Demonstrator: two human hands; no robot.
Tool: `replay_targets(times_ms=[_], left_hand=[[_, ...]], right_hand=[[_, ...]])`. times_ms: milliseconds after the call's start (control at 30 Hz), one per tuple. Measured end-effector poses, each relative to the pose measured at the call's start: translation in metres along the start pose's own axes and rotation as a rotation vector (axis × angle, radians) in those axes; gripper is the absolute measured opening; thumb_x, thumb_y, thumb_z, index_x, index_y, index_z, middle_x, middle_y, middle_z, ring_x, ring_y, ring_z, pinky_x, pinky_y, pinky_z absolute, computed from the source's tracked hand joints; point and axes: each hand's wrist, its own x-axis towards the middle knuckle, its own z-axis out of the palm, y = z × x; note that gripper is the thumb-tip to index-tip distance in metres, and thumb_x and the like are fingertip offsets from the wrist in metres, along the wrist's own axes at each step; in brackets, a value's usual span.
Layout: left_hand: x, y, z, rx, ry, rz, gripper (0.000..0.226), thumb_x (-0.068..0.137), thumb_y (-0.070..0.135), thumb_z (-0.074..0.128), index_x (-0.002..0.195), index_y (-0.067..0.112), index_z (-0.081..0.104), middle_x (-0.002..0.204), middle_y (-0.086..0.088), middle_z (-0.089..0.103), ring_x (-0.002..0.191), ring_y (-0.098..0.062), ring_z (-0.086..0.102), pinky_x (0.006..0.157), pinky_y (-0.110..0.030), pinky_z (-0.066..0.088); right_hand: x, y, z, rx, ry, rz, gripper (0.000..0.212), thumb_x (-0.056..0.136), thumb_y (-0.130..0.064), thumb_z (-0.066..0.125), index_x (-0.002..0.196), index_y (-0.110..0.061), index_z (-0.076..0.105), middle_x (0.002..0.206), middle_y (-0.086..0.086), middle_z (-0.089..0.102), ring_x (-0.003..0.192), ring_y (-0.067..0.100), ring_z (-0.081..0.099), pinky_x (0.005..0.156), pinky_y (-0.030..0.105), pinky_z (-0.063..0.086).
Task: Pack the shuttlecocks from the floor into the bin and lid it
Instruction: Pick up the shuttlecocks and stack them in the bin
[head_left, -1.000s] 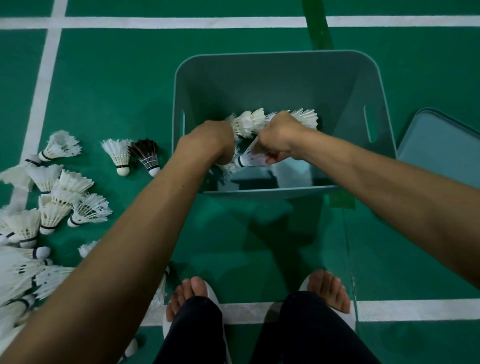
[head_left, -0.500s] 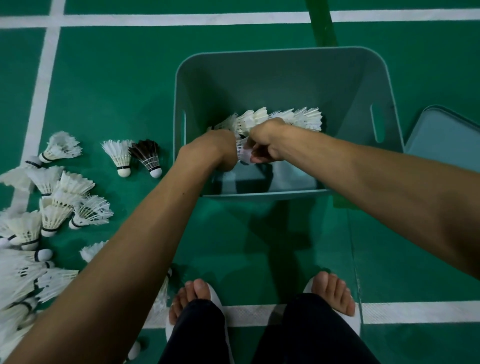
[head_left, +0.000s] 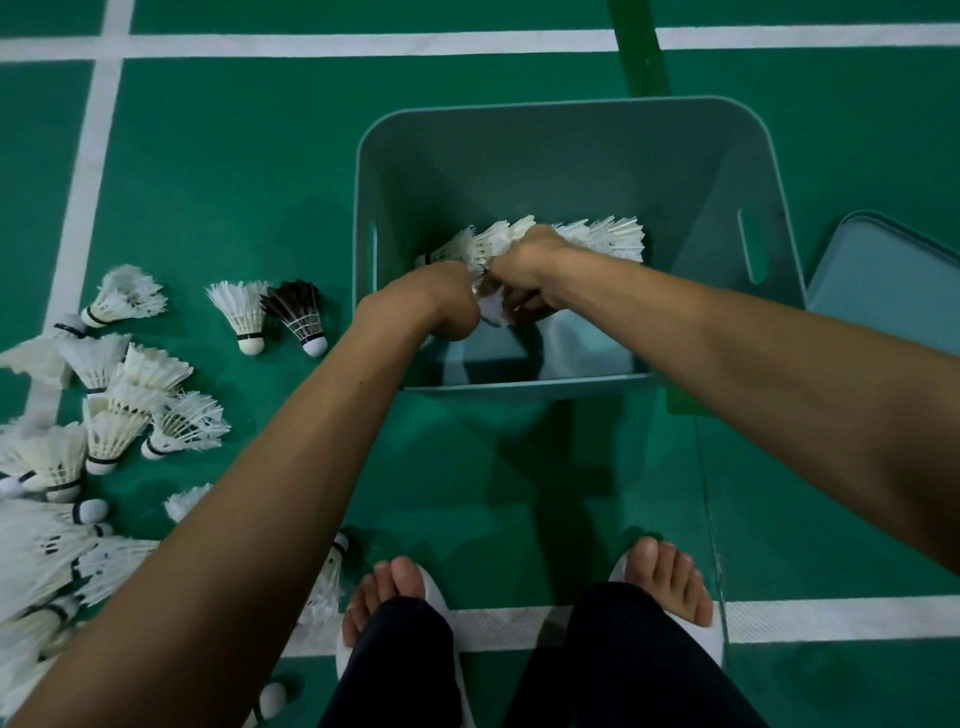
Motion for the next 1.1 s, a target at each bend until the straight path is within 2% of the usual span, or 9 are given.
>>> replay_targets(times_ms=[233, 400, 533, 633, 733, 800, 933, 1033, 1100], left_hand=[[-0.018, -0.001, -0.019, -0.032, 0.14, 0.08, 0.042, 0.086, 0.002, 0.05, 0.126, 0.012, 0.059, 0.122, -0.012, 0.064, 0.099, -0.029, 0.061, 0.092, -0.042, 0.054], [-0.072, -0.008, -0.041, -0.209, 0.536, 0.307, 0.047, 0.082, 0.001, 0.057, 0.126, 0.017, 0.065, 0.12, -0.005, 0.07, 0.102, -0.024, 0.066, 0.092, -0.038, 0.055], [-0.105, -0.045, -0.034, -0.455, 0.899, 0.314, 0.032, 0.081, 0.005, 0.057, 0.107, 0.019, 0.07, 0.106, 0.006, 0.072, 0.082, -0.014, 0.066, 0.081, -0.029, 0.054], [-0.115, -0.088, -0.01, -0.589, 0.975, 0.19, 0.021, 0.08, 0.016, 0.058, 0.098, 0.017, 0.068, 0.097, 0.002, 0.072, 0.074, -0.015, 0.064, 0.07, -0.033, 0.053], [-0.117, -0.133, 0.026, -0.587, 0.879, -0.052, 0.028, 0.072, 0.027, 0.048, 0.089, 0.012, 0.065, 0.082, -0.008, 0.067, 0.067, -0.019, 0.059, 0.055, -0.032, 0.036], [-0.115, -0.158, 0.052, -0.587, 0.819, -0.2, 0.037, 0.072, 0.027, 0.048, 0.096, 0.005, 0.066, 0.093, -0.02, 0.069, 0.085, -0.034, 0.064, 0.063, -0.032, 0.034], [-0.099, -0.195, 0.086, -0.671, 0.771, -0.441, 0.043, 0.077, 0.011, 0.069, 0.118, 0.002, 0.061, 0.124, -0.019, 0.062, 0.111, -0.037, 0.06, 0.081, -0.034, 0.042], [-0.085, -0.203, 0.087, -0.552, 0.875, -0.621, 0.05, 0.072, 0.014, 0.07, 0.118, 0.006, 0.054, 0.127, -0.018, 0.052, 0.116, -0.039, 0.051, 0.092, -0.045, 0.042], [-0.08, -0.204, 0.086, -0.41, 0.937, -0.722, 0.06, 0.063, 0.011, 0.071, 0.12, 0.011, 0.051, 0.133, -0.015, 0.048, 0.123, -0.037, 0.044, 0.099, -0.049, 0.036]], right_hand=[[-0.027, 0.003, -0.044, -0.08, 0.178, -0.114, 0.024, 0.073, -0.018, 0.081, 0.089, -0.001, 0.073, 0.08, 0.014, 0.075, 0.065, 0.022, 0.073, 0.059, 0.033, 0.061], [-0.092, -0.01, -0.056, -0.156, 0.4, -0.494, 0.009, 0.082, -0.016, 0.071, 0.081, -0.013, 0.08, 0.08, -0.001, 0.076, 0.082, 0.012, 0.07, 0.08, 0.032, 0.06], [-0.147, -0.035, -0.03, -0.087, 0.438, -0.741, 0.009, 0.08, -0.022, 0.072, 0.075, -0.018, 0.078, 0.07, -0.01, 0.072, 0.074, 0.008, 0.07, 0.078, 0.033, 0.059], [-0.18, -0.052, 0.015, -0.027, 0.319, -0.945, 0.009, 0.079, -0.023, 0.073, 0.073, -0.017, 0.077, 0.067, -0.01, 0.071, 0.065, 0.005, 0.067, 0.07, 0.029, 0.058], [-0.192, -0.058, 0.076, -0.056, 0.144, -1.06, 0.006, 0.078, -0.021, 0.073, 0.076, -0.017, 0.077, 0.07, -0.007, 0.073, 0.067, 0.008, 0.068, 0.07, 0.031, 0.058], [-0.184, -0.055, 0.113, -0.176, 0.028, -1.021, 0.008, 0.079, -0.019, 0.071, 0.084, -0.017, 0.076, 0.081, -0.003, 0.075, 0.077, 0.015, 0.07, 0.075, 0.034, 0.058], [-0.15, -0.032, 0.159, -0.522, -0.119, -0.803, 0.03, 0.083, -0.013, 0.067, 0.112, -0.007, 0.061, 0.116, 0.014, 0.062, 0.107, 0.035, 0.061, 0.09, 0.044, 0.052], [-0.131, -0.021, 0.171, -0.582, -0.042, -0.687, 0.043, 0.08, -0.005, 0.069, 0.118, -0.007, 0.049, 0.122, 0.016, 0.046, 0.11, 0.035, 0.051, 0.086, 0.046, 0.052], [-0.121, -0.021, 0.177, -0.626, 0.068, -0.686, 0.07, 0.077, -0.003, 0.074, 0.138, -0.007, 0.041, 0.143, 0.018, 0.035, 0.124, 0.037, 0.043, 0.093, 0.045, 0.051]])
